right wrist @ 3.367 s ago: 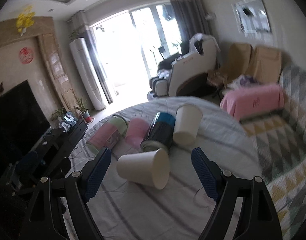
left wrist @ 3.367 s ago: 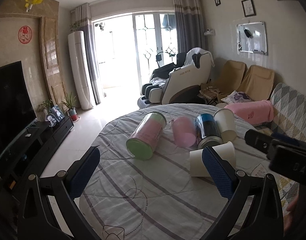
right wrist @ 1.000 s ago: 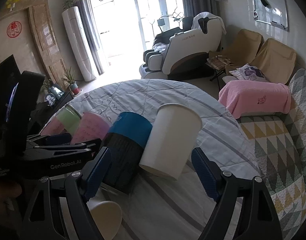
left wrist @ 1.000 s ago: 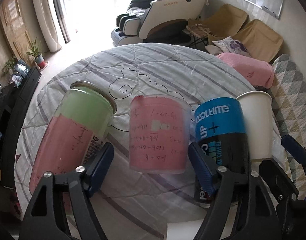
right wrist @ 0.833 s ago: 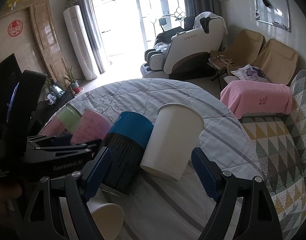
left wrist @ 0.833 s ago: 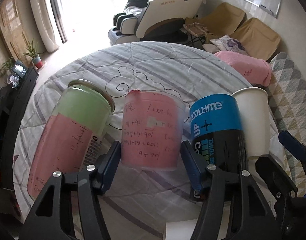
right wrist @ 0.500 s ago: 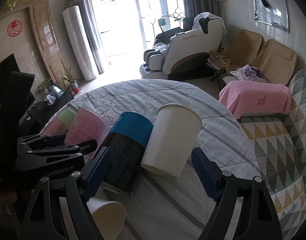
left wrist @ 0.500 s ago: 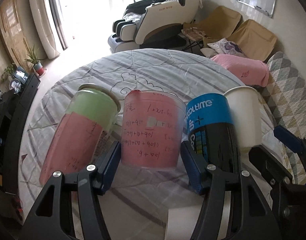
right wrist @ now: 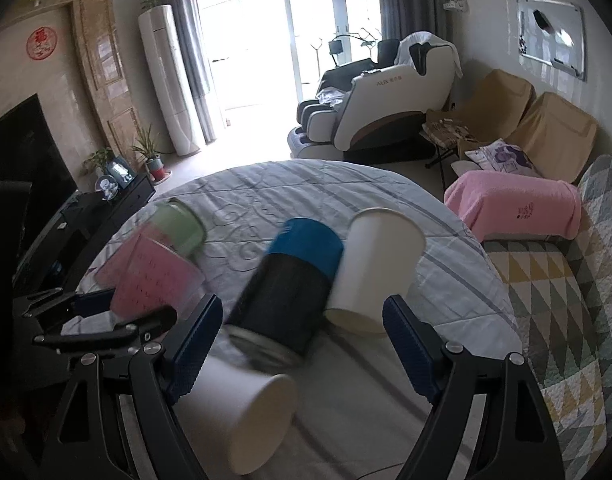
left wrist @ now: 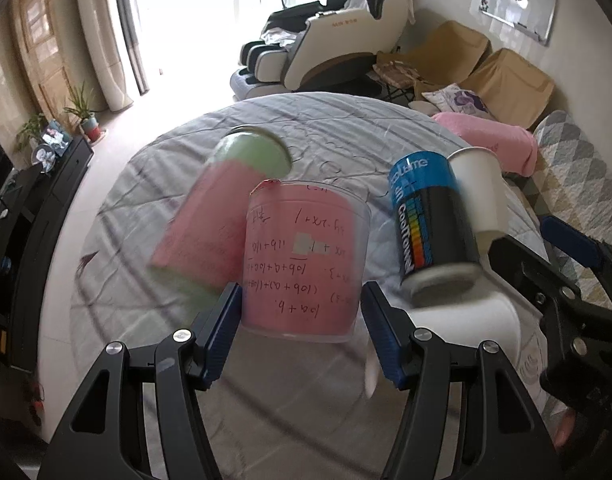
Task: Flip cup upright
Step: 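Hold the pink cup up with the left tool while the right tool approaches it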
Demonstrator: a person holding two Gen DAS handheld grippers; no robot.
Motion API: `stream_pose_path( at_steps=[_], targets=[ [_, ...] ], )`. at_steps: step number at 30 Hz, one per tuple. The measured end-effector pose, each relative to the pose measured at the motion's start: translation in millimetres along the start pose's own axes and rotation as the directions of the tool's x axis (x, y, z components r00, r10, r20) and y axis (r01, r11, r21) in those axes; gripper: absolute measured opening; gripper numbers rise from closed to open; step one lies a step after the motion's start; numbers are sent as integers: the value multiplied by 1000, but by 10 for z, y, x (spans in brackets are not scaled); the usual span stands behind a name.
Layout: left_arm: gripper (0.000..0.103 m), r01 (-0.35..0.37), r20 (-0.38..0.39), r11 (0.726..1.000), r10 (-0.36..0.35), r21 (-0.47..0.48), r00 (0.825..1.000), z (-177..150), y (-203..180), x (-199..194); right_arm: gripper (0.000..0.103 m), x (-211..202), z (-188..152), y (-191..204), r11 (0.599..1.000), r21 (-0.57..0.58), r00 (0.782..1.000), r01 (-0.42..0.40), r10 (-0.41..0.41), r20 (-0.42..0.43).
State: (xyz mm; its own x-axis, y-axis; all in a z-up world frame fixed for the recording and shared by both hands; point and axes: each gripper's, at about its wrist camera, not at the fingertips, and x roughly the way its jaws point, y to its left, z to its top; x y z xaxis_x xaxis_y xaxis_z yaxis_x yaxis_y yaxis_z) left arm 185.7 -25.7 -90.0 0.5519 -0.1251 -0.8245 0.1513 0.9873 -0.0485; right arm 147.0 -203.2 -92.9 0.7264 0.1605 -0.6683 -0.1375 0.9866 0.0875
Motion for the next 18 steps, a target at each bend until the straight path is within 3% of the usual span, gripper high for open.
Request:
stream_pose_path(
  at_steps=[6, 12, 18],
  targets=[
    [62, -8, 16, 1000, 8, -9, 1000, -259, 185, -276, 84, -155, -51, 291, 999, -29, 1000, -22, 22, -4],
    [62, 20, 5, 1000, -20, -11, 1000, -572, 322, -453, 84, -278, -180, 574, 998, -24, 998, -54, 53, -43],
    [62, 68, -11, 998, -68, 0, 998, -884, 344, -529, 84, -391, -373, 783, 999, 6, 995, -37, 37, -92]
  ],
)
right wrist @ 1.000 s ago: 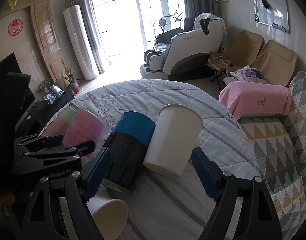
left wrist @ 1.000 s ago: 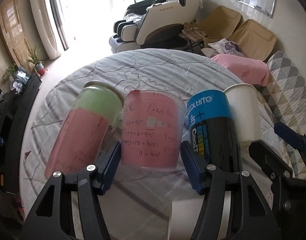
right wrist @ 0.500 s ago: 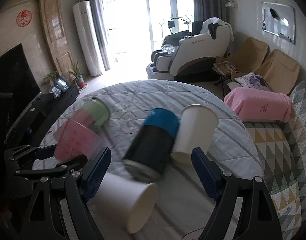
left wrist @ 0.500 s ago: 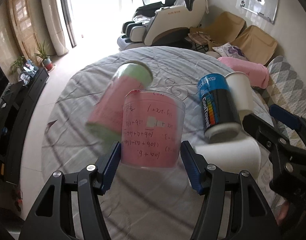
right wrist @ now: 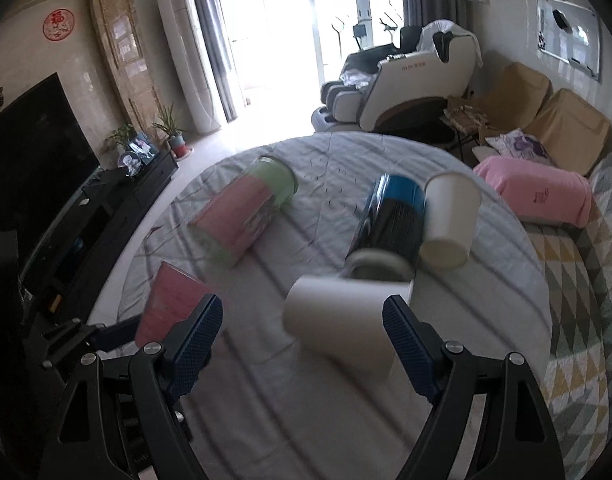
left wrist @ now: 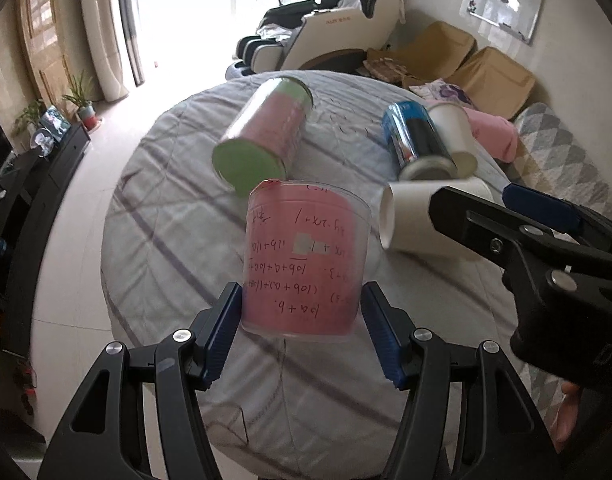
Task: Flip cup upright
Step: 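Hold the pink cup up with the left tool while the right tool approaches it, then grasp the pink cup with the right tool while the left tool releases it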
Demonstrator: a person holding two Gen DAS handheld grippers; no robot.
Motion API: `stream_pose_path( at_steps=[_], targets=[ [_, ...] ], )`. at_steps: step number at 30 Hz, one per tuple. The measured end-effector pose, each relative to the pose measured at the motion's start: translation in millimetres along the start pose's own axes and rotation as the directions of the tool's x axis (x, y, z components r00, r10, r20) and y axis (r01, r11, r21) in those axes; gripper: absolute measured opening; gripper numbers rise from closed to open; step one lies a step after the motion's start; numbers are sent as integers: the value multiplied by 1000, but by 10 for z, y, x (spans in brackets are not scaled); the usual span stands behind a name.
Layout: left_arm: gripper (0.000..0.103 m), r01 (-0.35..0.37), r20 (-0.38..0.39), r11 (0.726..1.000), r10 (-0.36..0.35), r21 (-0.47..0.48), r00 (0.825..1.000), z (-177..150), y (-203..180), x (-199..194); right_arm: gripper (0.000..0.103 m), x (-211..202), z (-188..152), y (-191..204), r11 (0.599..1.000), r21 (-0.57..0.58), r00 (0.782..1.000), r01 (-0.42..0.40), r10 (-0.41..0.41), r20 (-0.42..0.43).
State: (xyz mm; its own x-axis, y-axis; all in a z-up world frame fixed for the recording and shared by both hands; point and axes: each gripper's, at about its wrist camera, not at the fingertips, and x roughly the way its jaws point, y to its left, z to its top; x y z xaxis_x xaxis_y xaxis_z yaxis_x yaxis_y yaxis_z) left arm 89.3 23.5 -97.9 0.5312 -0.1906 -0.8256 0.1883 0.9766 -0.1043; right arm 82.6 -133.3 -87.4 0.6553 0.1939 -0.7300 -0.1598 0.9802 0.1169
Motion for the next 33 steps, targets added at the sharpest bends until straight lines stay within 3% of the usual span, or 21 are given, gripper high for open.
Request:
stream_pose_path(
  at_steps=[5, 8, 12, 18, 24, 33],
  targets=[
    [63, 38, 8, 999, -38, 3, 999, -154, 9, -11, 84, -44, -135, 107, 999, 19, 999, 29, -28, -31],
    [82, 54, 14, 999, -54, 3, 998, -213, 8, 5, 84, 0, -223, 143, 998, 33, 997, 45, -43, -64],
    [93, 94, 32, 996, -94, 7, 995, -288, 36, -55, 84, 12, -290, 174, 996, 83, 995, 27, -18, -97],
    [93, 87, 44, 996, -86, -7, 995, -423, 245, -209, 84, 1, -288, 222, 981, 192, 986, -40, 70, -152],
    [94, 82, 68, 997, -81, -14, 994, -471, 389, -289, 84, 254, -301, 338, 930, 331, 938, -159, 247, -244],
    [94, 92, 56, 996, -91, -20, 994, -381, 517, -159, 84, 660, -310, 231, 864, 476, 911, -166, 319, -261]
  ],
)
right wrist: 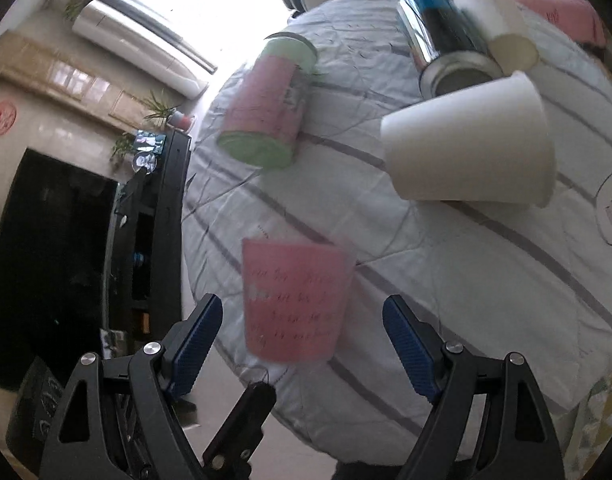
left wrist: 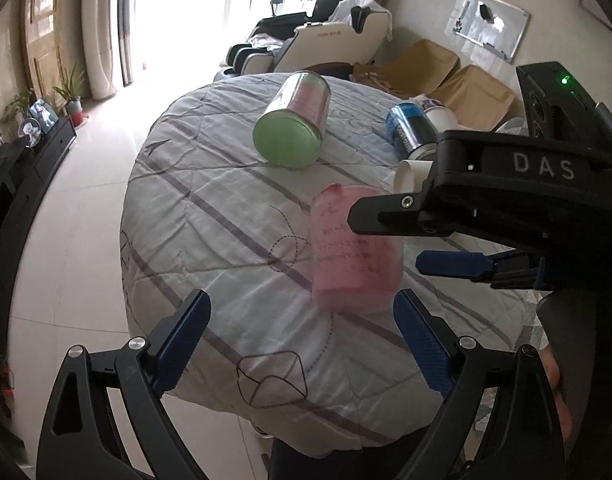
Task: Flip cup upright
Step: 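Grasp the pink cup with the right tool while the left tool releases it, then rotate the pink cup rim-up with the right tool and lower it onto the table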
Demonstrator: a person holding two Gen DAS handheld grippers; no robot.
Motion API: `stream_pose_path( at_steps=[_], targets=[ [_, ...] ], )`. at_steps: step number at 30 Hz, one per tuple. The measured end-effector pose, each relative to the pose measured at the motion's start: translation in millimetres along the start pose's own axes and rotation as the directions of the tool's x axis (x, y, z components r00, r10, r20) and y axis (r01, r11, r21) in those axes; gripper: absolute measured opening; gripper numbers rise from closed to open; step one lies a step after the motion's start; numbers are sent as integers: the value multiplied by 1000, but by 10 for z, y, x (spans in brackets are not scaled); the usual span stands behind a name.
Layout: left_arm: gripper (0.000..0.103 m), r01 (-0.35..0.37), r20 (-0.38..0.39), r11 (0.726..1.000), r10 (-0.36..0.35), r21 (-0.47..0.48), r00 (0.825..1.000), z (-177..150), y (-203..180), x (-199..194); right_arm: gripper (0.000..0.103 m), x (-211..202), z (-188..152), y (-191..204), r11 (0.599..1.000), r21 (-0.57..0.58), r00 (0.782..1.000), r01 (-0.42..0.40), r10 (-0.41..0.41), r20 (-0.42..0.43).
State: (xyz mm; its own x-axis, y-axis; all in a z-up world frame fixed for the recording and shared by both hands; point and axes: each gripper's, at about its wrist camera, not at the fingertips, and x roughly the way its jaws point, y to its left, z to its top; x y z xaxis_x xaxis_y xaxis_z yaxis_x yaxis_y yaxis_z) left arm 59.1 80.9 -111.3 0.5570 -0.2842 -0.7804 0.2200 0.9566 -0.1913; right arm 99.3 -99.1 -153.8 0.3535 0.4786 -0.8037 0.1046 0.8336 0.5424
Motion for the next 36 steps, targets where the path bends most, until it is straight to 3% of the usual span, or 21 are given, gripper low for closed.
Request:
stream_pose_path(
  at_steps=[6, 10, 15, 19, 24, 30, 36],
  targets=[
    [94, 15, -18, 1000, -15, 8, 1000, 41, 7, 85, 83, 158, 62, -10, 998, -1, 998, -56, 55, -32],
    [95, 22, -23, 1000, -21, 14, 1000, 40, -2, 103, 65, 177, 77, 42, 997, -60, 999, -47, 46, -19],
    [95, 38, -25, 999, -38, 13, 999, 34, -11, 114, 65, 131, 55, 43, 990, -125, 998, -63, 65, 8],
    [95, 44, -14, 999, -44, -2, 999, 35, -28, 153, 65, -8, 12, 55, 979, -197, 994, -54, 71, 78],
    [95, 62, -8, 998, -62, -32, 998, 26, -41, 239, 65, -143, -76, 129, 950, -307, 979, 55, 9, 203],
    [95, 29, -29, 998, -31, -58, 999, 10, -56, 369, 65, -199, -200, 234, 893, -399, 943, 206, -72, 326],
    [95, -8, 6, 998, 8, -59, 1000, 4, -113, 329, 65, -239, -304, 191, 885, -404, 932, 231, -82, 353]
  ],
)
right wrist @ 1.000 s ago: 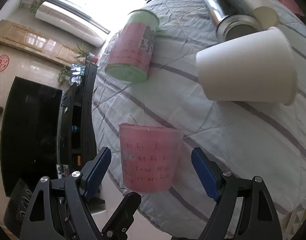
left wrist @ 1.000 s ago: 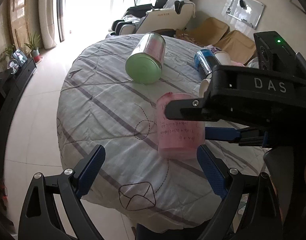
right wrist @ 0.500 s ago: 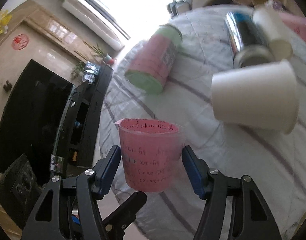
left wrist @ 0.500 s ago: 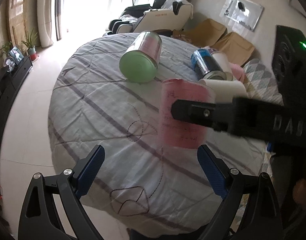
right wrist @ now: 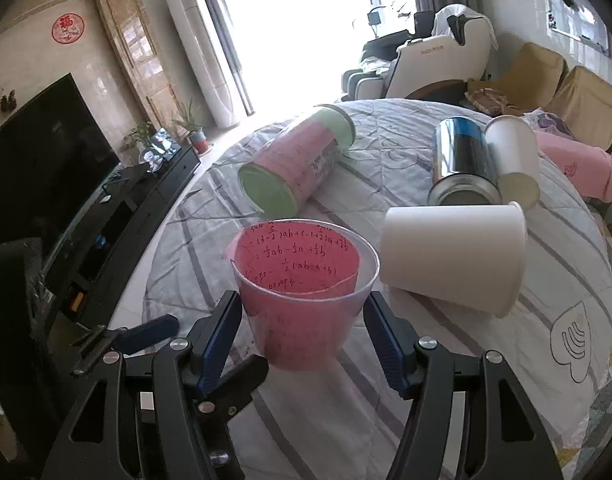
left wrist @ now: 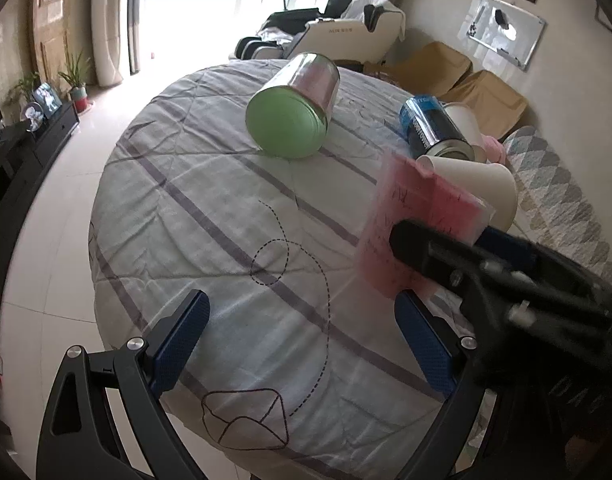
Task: Flip cup upright
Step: 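Rotate the pink cup rim-up with the right tool and lower it onto the table, then open the right tool and pull it back from the upright cup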
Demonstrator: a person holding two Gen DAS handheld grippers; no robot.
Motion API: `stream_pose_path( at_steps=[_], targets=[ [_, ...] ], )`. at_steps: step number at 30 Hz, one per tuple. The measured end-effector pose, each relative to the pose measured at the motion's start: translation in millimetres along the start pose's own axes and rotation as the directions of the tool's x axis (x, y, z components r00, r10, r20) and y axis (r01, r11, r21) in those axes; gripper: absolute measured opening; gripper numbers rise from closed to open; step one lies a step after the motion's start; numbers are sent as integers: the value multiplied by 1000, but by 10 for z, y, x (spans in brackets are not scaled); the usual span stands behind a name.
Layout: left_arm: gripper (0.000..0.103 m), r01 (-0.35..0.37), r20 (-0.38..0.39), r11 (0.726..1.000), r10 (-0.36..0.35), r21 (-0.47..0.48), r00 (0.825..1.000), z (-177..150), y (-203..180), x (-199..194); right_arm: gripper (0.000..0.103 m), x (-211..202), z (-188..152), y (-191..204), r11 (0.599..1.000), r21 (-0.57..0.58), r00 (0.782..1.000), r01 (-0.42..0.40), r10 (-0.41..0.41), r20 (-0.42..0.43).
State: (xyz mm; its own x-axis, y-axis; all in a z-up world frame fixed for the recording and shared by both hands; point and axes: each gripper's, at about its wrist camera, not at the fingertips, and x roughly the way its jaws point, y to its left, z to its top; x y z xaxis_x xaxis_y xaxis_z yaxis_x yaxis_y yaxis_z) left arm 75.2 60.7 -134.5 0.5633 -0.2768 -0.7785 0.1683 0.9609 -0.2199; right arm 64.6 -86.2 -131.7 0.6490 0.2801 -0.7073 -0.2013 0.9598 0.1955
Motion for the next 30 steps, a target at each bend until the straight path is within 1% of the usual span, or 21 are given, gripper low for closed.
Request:
stream_pose_path(
  at_steps=[2, 5, 7, 10, 14, 15, 16, 22, 27, 30],
  targets=[
    [95, -11, 11, 1000, 11, 9, 1000, -21, -20, -14, 65, -18, -58, -31, 1000, -1, 1000, -2, 2, 9],
    [95, -49, 18, 998, 48, 37, 999, -50, -80, -20, 65, -37, -129, -5, 1000, -23, 1000, 11, -10, 17],
    [95, -41, 16, 998, 41, 47, 999, -78, -106, -28, 65, -35, -158, 4, 1000, -28, 1000, 3, -3, 8],
    [95, -53, 19, 997, 52, 57, 998, -107, -137, -50, 65, -59, -188, 26, 999, -40, 1000, 11, -11, 11],
    [95, -65, 26, 996, 63, 54, 998, -136, -152, -90, 66, -51, -207, 32, 999, -46, 1000, -1, 1, 3],
    [95, -66, 29, 996, 64, 56, 998, -145, -160, -105, 71, -67, -212, 33, 999, -48, 1000, 1, -1, 7],
    [95, -66, 34, 996, 64, 59, 997, -156, -181, -129, 82, -86, -219, 37, 999, -52, 1000, 7, -7, 10],
    [95, -76, 72, 995, 71, 71, 995, -195, -308, -269, 83, -263, -235, 73, 996, -85, 999, 27, -24, 39],
    [96, -86, 100, 992, 77, 87, 992, -234, -439, -406, 83, -433, -266, 56, 994, -91, 997, 63, -60, 42],
    [96, -81, 124, 992, 69, 99, 990, -247, -530, -501, 83, -582, -291, 29, 992, -95, 995, 88, -83, 53]
  ],
)
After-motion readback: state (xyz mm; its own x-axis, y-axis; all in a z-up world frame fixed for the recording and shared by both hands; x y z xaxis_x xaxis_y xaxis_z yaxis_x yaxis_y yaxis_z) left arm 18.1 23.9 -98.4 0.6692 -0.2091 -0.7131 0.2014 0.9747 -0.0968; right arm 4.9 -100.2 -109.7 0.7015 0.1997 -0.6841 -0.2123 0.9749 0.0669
